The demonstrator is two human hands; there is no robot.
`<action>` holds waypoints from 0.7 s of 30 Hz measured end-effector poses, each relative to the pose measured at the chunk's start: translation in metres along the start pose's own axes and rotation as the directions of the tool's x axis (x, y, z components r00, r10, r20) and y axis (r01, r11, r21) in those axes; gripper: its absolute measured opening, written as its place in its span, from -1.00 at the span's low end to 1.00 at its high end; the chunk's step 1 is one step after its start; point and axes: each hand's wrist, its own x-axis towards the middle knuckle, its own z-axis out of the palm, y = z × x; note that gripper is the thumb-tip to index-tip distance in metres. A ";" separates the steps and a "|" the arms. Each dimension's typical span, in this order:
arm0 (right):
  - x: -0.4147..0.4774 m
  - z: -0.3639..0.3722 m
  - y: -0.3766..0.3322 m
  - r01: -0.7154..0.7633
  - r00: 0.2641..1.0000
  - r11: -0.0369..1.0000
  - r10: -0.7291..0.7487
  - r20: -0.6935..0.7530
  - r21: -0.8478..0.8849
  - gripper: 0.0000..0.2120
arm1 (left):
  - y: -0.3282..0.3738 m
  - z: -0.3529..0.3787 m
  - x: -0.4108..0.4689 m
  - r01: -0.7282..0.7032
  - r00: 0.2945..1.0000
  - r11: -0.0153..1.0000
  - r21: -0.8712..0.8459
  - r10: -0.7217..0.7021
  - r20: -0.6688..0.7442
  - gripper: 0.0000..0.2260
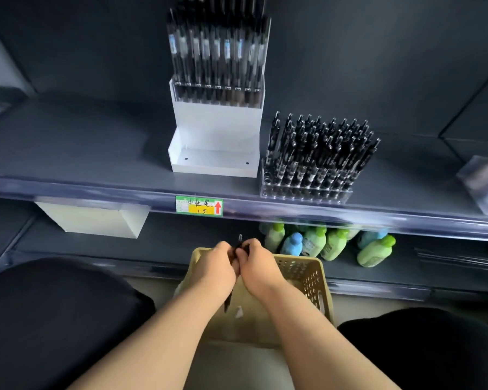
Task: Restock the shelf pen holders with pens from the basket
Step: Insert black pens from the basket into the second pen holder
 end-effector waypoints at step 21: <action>0.004 -0.175 -0.121 0.476 0.737 0.856 -0.514 -0.438 -0.202 -0.84 | 0.097 -0.129 0.016 -0.547 0.792 0.802 -0.239 0.404 -0.458 -0.84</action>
